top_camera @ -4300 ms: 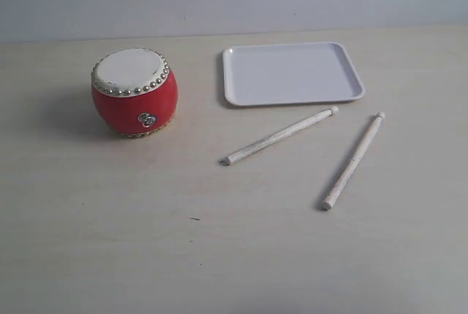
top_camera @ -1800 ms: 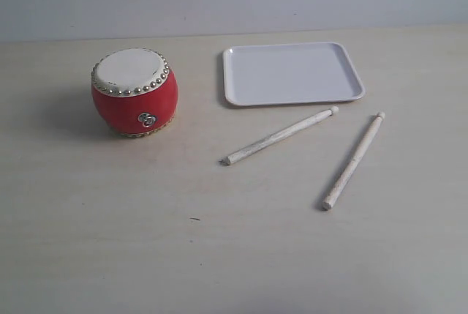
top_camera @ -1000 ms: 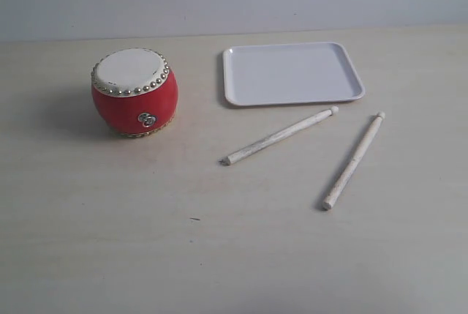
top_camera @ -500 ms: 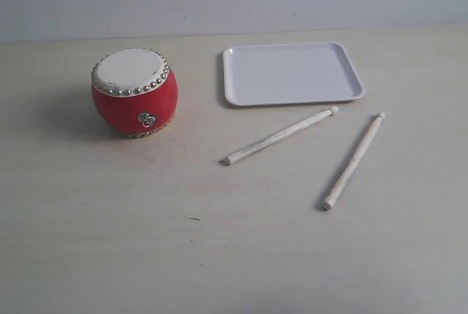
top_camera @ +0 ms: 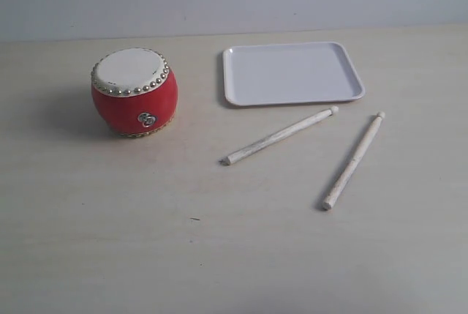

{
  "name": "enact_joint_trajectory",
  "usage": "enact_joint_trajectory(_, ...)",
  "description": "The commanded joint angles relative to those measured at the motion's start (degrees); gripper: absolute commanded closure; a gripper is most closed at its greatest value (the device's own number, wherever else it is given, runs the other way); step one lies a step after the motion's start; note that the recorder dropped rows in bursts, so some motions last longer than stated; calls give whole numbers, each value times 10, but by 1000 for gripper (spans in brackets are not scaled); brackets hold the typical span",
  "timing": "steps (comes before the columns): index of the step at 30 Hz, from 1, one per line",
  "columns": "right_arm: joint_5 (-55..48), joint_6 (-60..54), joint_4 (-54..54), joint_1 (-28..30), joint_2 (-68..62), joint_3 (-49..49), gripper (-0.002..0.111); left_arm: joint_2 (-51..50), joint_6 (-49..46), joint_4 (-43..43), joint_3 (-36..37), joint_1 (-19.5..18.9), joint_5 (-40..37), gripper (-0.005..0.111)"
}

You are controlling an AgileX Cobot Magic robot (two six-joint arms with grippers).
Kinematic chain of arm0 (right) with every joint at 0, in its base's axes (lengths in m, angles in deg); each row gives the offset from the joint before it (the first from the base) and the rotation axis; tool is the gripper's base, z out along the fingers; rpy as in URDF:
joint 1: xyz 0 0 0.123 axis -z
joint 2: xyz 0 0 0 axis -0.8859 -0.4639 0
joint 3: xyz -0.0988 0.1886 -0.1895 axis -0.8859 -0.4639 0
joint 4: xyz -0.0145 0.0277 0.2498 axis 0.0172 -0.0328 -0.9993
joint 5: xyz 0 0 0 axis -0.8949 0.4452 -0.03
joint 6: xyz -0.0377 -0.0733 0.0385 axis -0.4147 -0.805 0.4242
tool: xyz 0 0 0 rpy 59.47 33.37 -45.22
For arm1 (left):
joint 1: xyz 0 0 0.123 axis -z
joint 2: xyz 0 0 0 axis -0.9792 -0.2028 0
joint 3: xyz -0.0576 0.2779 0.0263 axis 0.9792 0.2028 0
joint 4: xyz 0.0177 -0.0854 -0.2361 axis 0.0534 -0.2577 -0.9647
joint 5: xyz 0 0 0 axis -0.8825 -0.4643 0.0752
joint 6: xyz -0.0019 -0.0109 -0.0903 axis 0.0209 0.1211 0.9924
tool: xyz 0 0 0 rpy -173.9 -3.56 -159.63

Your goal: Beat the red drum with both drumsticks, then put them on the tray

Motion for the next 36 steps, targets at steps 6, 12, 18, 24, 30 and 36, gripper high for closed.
enact_joint_trajectory(6, 8, -1, 4, 1, 4, -3, 108, -193, -106, 344, -220, -1, -186, 107)
enact_joint_trajectory(12, 8, -1, 4, 1, 4, -3, 108, -414, -251, 344, -339, 6, -237, 107)
enact_joint_trajectory(18, 8, -1, 4, 1, 4, -3, 108, -598, -518, 246, -433, 77, -481, 107)
enact_joint_trajectory(24, 8, -1, 4, 1, 4, -3, 108, -715, -802, -78, -532, 128, -606, 107)
enact_joint_trajectory(30, 8, -1, 4, 1, 4, -3, 108, -824, -973, -234, -647, 185, -709, 107)
enact_joint_trajectory(36, 8, -1, 4, 1, 4, -3, 108, -982, -960, -222, -830, 229, -821, 107)
